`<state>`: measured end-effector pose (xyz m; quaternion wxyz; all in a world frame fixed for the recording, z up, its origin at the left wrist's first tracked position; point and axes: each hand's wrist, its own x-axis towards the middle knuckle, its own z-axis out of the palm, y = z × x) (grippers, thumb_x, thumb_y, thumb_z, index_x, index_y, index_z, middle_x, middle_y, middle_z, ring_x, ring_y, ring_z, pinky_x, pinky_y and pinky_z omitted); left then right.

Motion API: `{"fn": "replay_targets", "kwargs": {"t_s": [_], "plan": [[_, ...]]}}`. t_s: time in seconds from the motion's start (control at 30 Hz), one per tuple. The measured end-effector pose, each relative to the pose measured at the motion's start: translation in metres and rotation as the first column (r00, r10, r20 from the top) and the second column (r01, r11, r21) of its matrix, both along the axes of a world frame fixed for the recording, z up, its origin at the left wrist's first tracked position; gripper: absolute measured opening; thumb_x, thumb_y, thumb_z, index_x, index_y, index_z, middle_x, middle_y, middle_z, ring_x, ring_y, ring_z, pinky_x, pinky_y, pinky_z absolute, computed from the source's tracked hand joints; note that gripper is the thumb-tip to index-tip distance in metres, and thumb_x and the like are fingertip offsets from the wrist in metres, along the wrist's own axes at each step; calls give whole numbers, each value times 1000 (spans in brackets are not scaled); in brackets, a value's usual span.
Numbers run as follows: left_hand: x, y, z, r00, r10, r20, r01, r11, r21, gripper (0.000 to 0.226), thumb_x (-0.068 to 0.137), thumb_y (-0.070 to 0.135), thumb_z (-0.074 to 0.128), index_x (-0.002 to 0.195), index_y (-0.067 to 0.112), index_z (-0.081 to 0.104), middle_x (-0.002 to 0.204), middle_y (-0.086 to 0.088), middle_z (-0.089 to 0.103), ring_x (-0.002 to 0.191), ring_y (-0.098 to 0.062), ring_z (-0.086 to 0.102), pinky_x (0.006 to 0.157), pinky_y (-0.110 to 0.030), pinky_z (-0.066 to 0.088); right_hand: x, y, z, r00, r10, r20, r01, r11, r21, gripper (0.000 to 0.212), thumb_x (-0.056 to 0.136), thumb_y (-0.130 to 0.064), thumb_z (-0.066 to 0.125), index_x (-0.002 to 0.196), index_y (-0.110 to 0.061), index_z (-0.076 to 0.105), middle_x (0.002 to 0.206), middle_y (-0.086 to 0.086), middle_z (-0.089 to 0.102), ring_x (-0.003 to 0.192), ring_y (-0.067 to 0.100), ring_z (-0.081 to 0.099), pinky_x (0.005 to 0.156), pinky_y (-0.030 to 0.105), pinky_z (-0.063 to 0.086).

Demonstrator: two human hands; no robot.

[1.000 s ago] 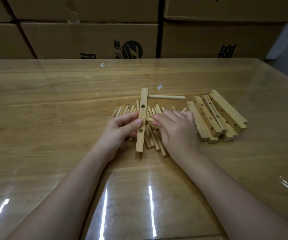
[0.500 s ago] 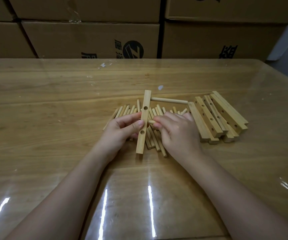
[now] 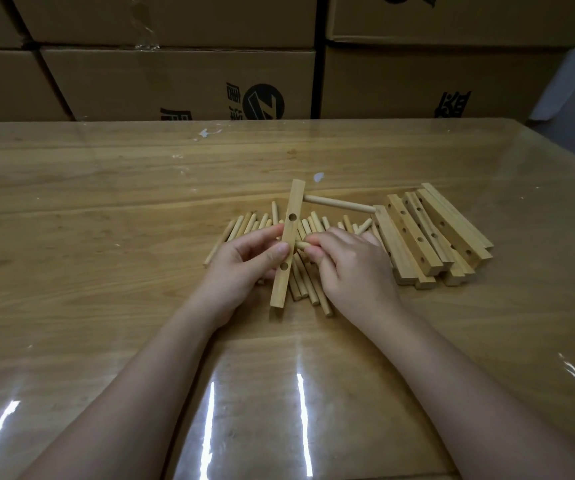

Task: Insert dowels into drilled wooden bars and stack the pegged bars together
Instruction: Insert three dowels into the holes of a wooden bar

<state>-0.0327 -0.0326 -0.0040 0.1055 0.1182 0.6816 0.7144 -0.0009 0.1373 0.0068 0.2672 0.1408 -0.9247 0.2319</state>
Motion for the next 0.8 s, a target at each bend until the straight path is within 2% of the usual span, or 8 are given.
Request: {"fn": "replay_targets", "kwargs": {"t_s": [0.13,0.23,0.33,0.4,0.53,0.67,0.73,0.8], "plan": [[-2,0,2,996,42,74,-50,993,107,46,73,31,69,117,16,67,95,-3,73,74,-12,67,62,-22,55,-1,-4,-5,996,-76,-55,79,995,54,24,92,-29,50,105,-18,67,90,-5,64,84,14,58,79,29,28],[-5,-2,2,985,102,139,-128,973,192,39,72,30,70,109,18,70,86,-2,73,69,-10,66,57,-19,53,-3,-2,-6,991,-120,-58,118,993,-26,26,91,-29,49,105,-16,67,89,-3,62,83,15,56,78,28,29],[-5,-3,0,983,126,130,-147,975,169,40,72,35,69,109,19,70,92,1,74,77,-9,68,68,-21,57,-5,2,-6,991,-113,-71,107,991,-77,16,91,-15,56,101,-9,67,86,3,62,78,19,56,74,28,32],[-4,-2,1,987,103,121,-121,981,153,42,70,40,70,109,21,71,95,2,74,82,-10,67,73,-24,55,-6,2,-7,991,-111,-72,105,992,-76,16,91,-12,56,102,-8,67,85,3,61,77,18,54,72,28,33],[-4,-3,2,989,70,128,-95,975,200,42,69,33,72,110,22,70,100,0,74,86,-12,68,69,-24,57,-7,5,-7,998,-57,-10,55,992,-117,19,93,-11,52,105,-9,67,85,-1,58,77,16,52,74,29,34],[-3,-2,2,993,39,111,-63,974,219,39,73,26,71,111,19,69,101,-4,74,90,-13,70,67,-22,55,-7,8,-5,998,-58,-40,53,992,-119,17,90,-6,54,100,-9,68,82,-11,49,73,10,46,71,27,28],[-3,-1,1,994,51,95,-71,975,210,39,73,26,71,111,18,70,102,-5,74,91,-15,70,69,-24,57,-6,9,-4,997,-65,-50,59,993,-105,18,89,-8,53,98,-9,69,82,-6,59,75,18,55,72,24,24],[-2,-1,-1,994,70,82,-84,979,185,45,72,28,72,115,17,68,105,-8,73,92,-19,68,76,-31,58,-5,9,-3,997,-68,-38,63,991,-117,20,89,-10,51,96,-9,70,87,2,67,87,28,60,70,20,18]]}}
